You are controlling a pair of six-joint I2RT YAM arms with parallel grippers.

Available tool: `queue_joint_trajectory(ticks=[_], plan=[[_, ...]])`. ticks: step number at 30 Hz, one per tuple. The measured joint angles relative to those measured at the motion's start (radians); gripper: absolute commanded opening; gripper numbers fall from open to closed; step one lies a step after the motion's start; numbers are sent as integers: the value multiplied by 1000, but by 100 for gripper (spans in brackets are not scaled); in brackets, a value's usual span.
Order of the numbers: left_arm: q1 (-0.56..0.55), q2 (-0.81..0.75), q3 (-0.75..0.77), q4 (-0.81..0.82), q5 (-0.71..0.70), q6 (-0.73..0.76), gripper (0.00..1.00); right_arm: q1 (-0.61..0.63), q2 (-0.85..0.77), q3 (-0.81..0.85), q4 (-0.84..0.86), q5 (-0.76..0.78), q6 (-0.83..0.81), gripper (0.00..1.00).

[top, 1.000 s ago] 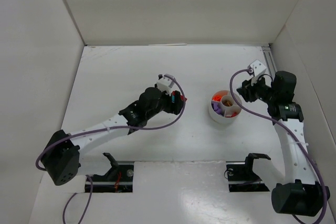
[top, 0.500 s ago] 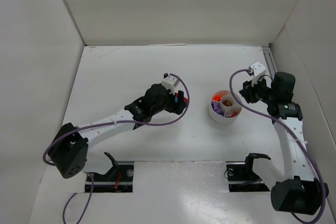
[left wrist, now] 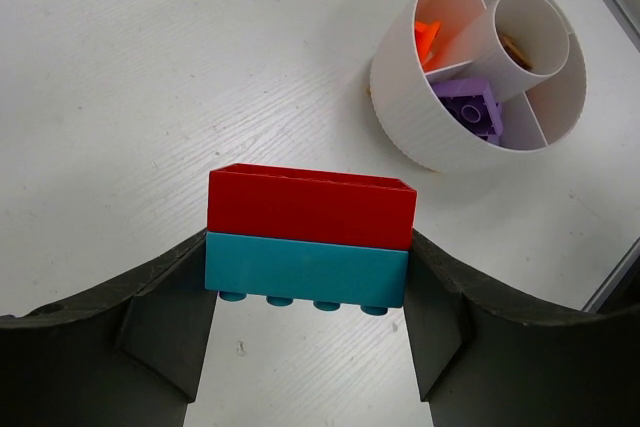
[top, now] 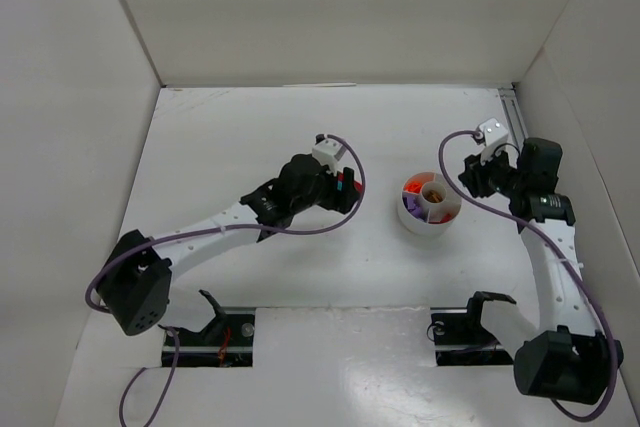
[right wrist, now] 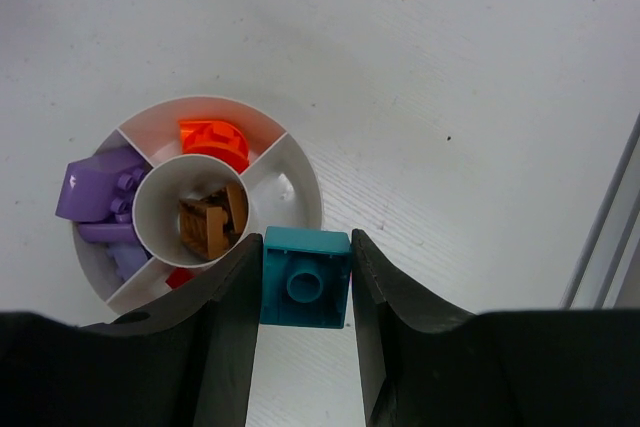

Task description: Sort the legos into containers by color

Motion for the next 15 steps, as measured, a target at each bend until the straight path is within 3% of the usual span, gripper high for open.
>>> queue_joint_trajectory(ticks=[15], plan=[[10,40,31,-22,10,0,50,-6,94,0,47,10,0,20]])
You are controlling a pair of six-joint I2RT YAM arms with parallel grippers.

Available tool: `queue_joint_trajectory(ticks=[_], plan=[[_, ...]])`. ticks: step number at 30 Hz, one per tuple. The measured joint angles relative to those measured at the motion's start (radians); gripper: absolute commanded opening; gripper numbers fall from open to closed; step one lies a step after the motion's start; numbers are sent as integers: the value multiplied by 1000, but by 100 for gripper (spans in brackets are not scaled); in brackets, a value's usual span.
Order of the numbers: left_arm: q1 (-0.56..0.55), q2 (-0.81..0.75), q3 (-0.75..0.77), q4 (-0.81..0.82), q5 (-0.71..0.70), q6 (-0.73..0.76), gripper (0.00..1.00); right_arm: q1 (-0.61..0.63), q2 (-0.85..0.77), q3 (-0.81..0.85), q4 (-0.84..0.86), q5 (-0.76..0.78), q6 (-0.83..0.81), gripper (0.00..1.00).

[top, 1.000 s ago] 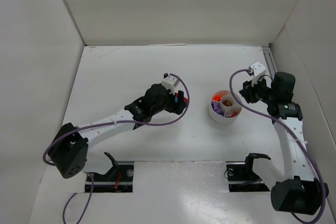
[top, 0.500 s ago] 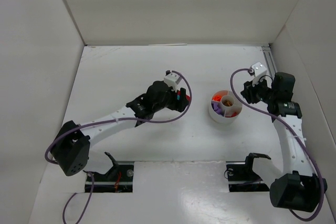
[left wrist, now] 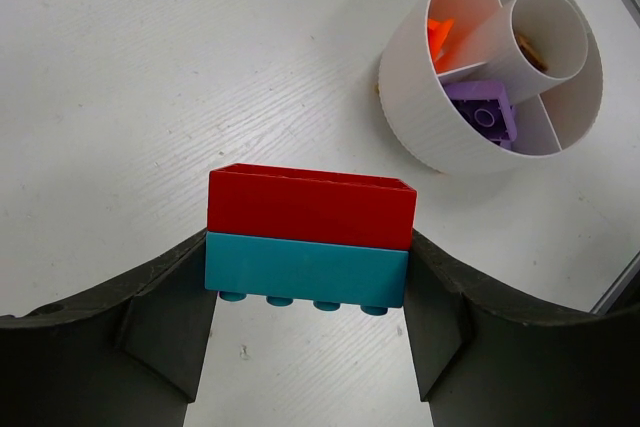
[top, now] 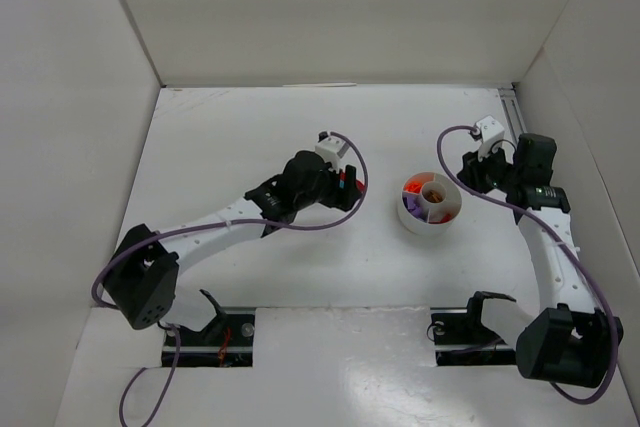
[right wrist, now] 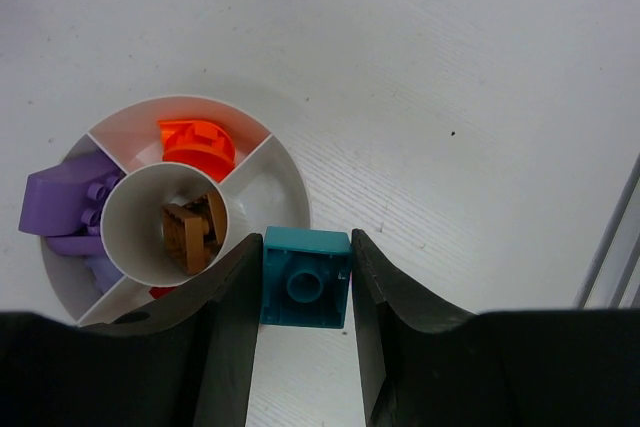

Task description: Sort the legos into containers by color

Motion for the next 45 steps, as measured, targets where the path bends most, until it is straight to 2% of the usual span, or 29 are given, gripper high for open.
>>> queue_joint_trajectory(ticks=[20,29,39,45], plan=[[0,14,29,-29,0,-11,50,-43,42,-43,38,-7,0,23],[0,16,35,-31,11,-10,50,-44,77,-63,99,-87,5,26],[0,16,35,-7,114,29,50,-44,101,-106,129,-134,11,41],[0,16,35,2,163,57,50,-44,123,-109,129,-154,13,58]])
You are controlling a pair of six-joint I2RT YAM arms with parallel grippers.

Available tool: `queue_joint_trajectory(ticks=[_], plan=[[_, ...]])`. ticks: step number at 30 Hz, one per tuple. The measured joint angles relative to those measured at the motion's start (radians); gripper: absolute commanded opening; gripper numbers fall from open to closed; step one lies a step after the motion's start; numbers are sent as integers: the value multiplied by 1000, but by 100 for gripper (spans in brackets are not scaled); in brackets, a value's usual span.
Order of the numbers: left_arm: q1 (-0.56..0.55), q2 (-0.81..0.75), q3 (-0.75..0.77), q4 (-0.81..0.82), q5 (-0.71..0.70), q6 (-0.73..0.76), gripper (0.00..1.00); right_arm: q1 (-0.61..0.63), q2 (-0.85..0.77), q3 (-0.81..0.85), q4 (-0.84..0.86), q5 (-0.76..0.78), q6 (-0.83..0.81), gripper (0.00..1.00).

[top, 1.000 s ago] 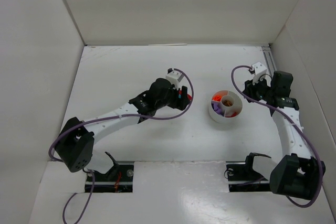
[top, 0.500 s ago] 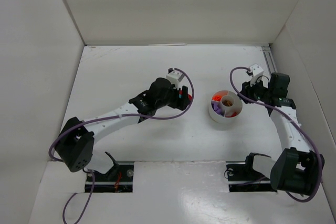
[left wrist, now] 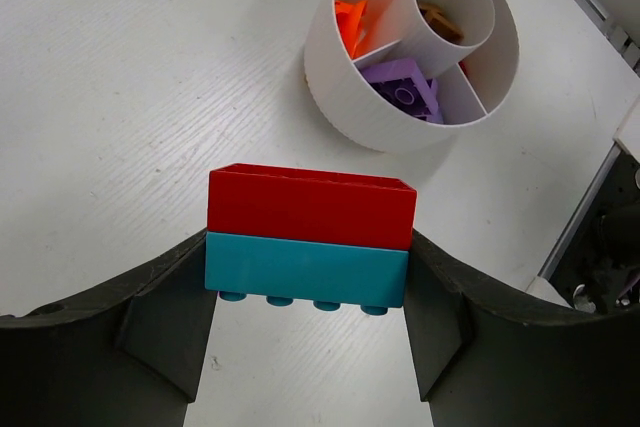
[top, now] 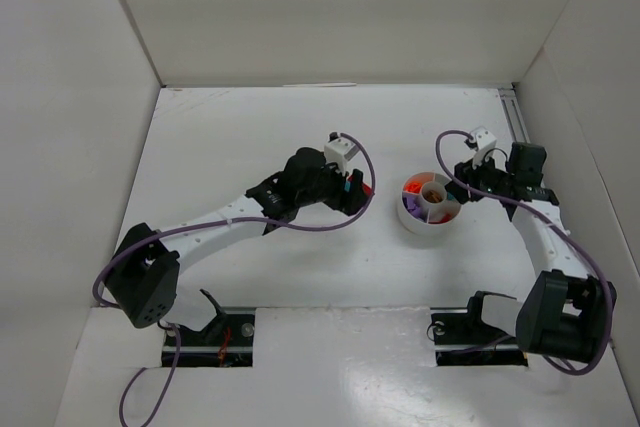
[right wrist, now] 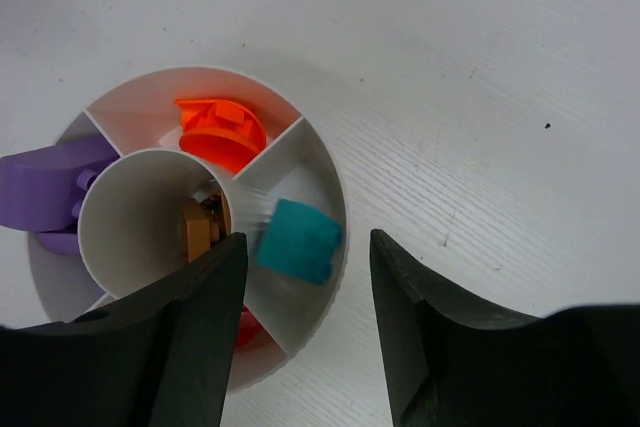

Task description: Sort the legos into containers by color

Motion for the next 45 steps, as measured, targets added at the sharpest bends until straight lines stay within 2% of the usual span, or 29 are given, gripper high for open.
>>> queue_joint_trajectory(ticks=[2,8,12,15,16,17,19,24,29,32,38,45], plan=[[0,0,0,0,13,9,50,0,5,0,0,-3,-2,62],[-14,0,0,0,31,44,50,-1,-6,0,-6,-3,-6,62],[-40,0,0,2,68,97,47,-1,-42,26,-47,-6,-21,69],[-55,0,0,4,103,157,46,-1,-97,81,-113,-47,-55,87],[-61,-1,0,6,111,180,46,-1,-123,100,-120,-57,-55,87],[-69,-2,0,8,109,204,46,-1,-156,119,-132,-87,-61,94],[-93,-6,0,23,88,246,46,0,-214,141,-143,-150,-52,99],[-187,-31,-1,101,-17,346,45,14,-294,150,-133,-336,61,99],[-270,-84,-41,254,-129,427,45,80,-294,149,-129,-422,192,99],[-304,-101,-60,338,-192,468,49,123,-290,149,-82,-475,294,99],[-403,-89,-67,459,-367,565,46,206,-254,150,7,-556,475,99],[-454,-39,-80,584,-528,658,46,246,-197,163,24,-533,554,84]])
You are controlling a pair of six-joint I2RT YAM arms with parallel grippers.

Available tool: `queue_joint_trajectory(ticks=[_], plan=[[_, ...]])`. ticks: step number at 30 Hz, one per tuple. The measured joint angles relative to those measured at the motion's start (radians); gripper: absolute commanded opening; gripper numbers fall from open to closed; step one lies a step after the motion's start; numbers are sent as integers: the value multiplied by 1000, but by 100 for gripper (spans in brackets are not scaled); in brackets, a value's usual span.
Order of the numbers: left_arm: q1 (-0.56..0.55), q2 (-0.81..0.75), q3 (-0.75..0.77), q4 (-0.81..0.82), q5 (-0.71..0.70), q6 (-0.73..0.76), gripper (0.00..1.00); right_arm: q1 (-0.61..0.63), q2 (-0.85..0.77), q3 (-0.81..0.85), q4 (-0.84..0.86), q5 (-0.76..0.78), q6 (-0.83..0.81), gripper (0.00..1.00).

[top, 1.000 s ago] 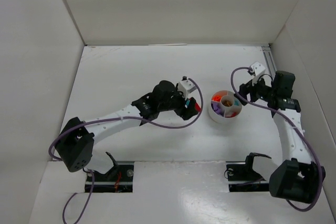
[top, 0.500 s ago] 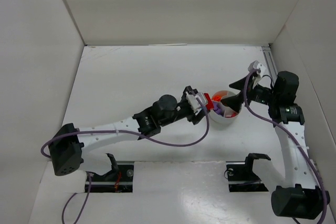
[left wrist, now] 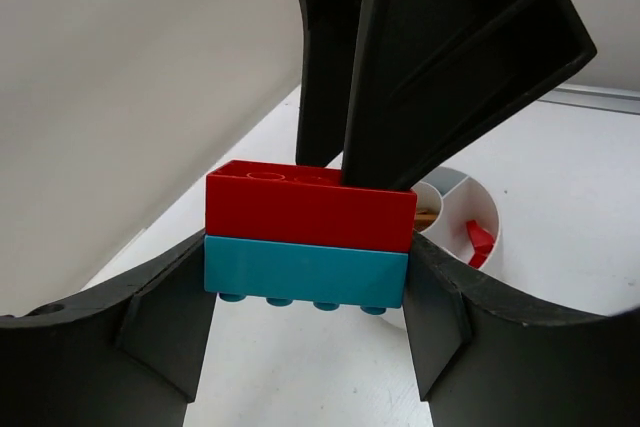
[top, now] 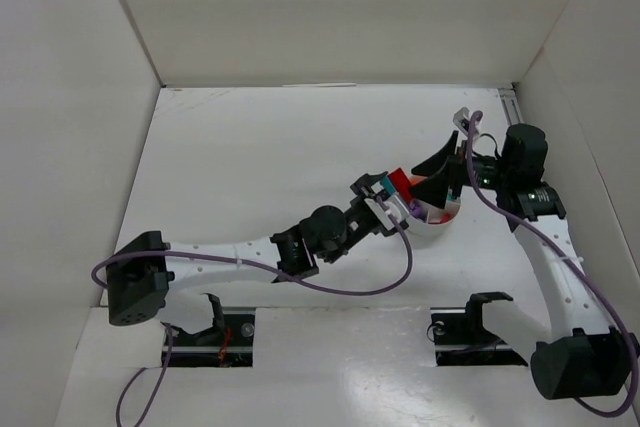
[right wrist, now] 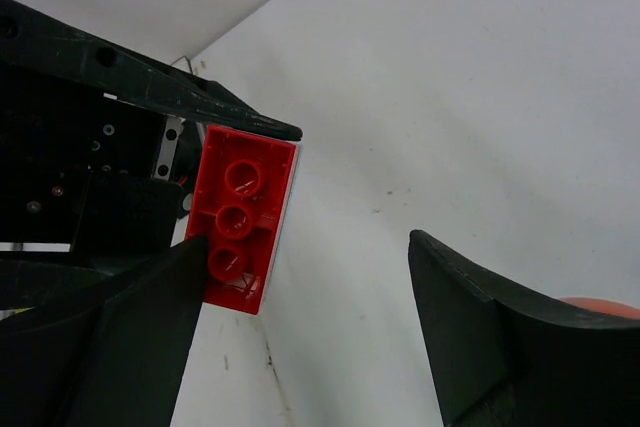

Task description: Sort the legos into containers by color

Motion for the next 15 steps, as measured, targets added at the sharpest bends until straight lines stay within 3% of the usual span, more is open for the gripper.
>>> queue_joint_trajectory(ticks=[15], plan=[[-5,26,-2,93,-98,59,40,72,60,80,26,38,25,78]])
